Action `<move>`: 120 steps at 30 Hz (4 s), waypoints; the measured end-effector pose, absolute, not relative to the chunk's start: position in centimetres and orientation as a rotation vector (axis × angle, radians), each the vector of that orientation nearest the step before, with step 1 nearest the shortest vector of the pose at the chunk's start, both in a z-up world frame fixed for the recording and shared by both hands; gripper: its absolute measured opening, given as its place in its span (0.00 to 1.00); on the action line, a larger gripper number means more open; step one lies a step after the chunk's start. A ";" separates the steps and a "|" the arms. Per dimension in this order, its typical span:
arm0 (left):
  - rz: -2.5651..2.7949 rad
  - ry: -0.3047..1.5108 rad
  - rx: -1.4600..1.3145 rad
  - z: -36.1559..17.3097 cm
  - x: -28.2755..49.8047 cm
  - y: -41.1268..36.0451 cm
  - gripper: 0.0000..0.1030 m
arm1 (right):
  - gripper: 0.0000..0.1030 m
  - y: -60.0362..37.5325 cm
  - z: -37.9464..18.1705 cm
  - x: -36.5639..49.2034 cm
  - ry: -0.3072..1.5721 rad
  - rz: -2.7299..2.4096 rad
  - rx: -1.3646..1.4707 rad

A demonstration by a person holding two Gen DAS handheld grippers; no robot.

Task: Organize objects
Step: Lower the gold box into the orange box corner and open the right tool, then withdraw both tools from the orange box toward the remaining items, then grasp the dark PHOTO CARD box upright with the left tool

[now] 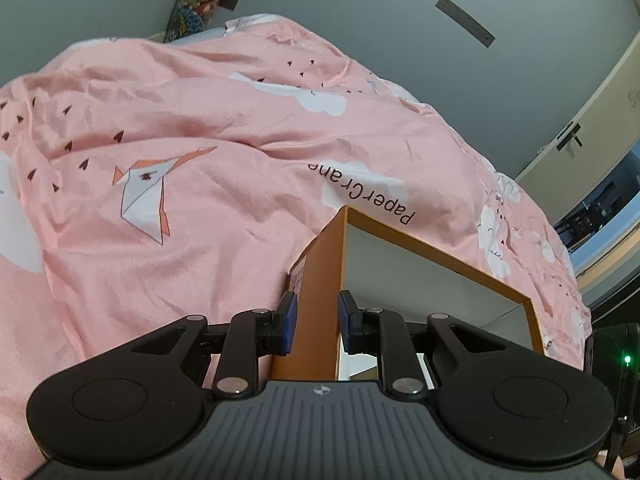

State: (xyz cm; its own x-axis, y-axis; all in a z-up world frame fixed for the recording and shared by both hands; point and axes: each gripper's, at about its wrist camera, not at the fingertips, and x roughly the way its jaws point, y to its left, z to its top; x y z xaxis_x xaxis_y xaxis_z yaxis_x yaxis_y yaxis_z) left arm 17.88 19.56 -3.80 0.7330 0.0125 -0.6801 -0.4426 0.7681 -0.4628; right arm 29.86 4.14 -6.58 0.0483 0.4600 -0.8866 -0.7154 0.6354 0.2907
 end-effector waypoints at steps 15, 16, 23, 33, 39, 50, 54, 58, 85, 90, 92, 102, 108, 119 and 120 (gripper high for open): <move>0.273 0.731 -0.656 -3.8 18.3 19.5 0.23 | 0.46 6.0 -4.0 27.2 0.892 1.079 -0.648; 0.273 0.735 -0.654 -3.8 18.3 19.4 0.23 | 0.46 6.3 -3.7 27.0 0.827 1.106 -0.706; 0.252 0.762 -0.662 -4.0 18.6 19.0 0.23 | 0.46 7.6 -3.5 26.4 0.439 1.314 -0.990; 0.252 0.790 -0.666 -4.6 18.8 18.7 0.23 | 0.46 10.0 -6.0 25.6 0.210 1.455 -1.202; 0.248 0.800 -0.668 -4.7 18.8 18.5 0.23 | 0.51 10.2 -5.7 25.8 0.202 1.405 -1.173; 0.257 0.795 -0.681 -4.6 18.6 18.7 0.23 | 0.29 10.9 -5.6 26.9 0.283 1.227 -1.134; 0.250 0.797 -0.686 -4.6 18.5 18.8 0.23 | 0.30 10.4 -5.4 28.5 0.385 1.216 -1.061; 0.249 0.801 -0.688 -4.7 18.6 18.7 0.23 | 0.30 9.1 -5.4 28.6 0.456 1.214 -1.035; 0.309 0.709 -0.572 -2.7 17.1 17.1 0.34 | 0.14 9.9 -5.9 26.5 0.563 1.204 -0.898; 0.318 0.629 -0.504 -0.1 14.8 16.0 0.41 | 0.18 6.5 -2.8 24.9 0.558 1.155 -0.813; 0.301 0.614 -0.479 0.9 13.9 15.5 0.41 | 0.26 4.4 -1.1 24.2 0.562 1.132 -0.737; 0.126 0.640 -0.355 3.7 8.6 9.8 0.41 | 0.50 -8.8 3.5 18.5 0.674 1.003 -0.317; 0.042 0.843 -0.379 -0.8 8.7 7.8 0.41 | 0.53 -11.8 0.1 15.2 0.761 0.907 -0.329; 0.076 1.044 -0.588 -9.8 11.4 8.9 0.41 | 0.53 -9.9 -6.7 15.0 0.969 0.821 -0.471; 0.079 1.055 -0.598 -10.4 11.6 8.9 0.41 | 0.53 -9.9 -7.0 15.1 0.980 0.818 -0.470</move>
State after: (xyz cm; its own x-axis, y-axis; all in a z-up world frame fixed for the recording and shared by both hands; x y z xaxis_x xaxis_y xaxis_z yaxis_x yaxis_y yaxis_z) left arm 11.58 8.90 -10.42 0.5057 -0.2178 -0.8348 -0.3392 0.8395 -0.4245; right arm 15.11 -9.86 -6.95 0.3036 0.3911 -0.8688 -0.7852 0.6193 0.0044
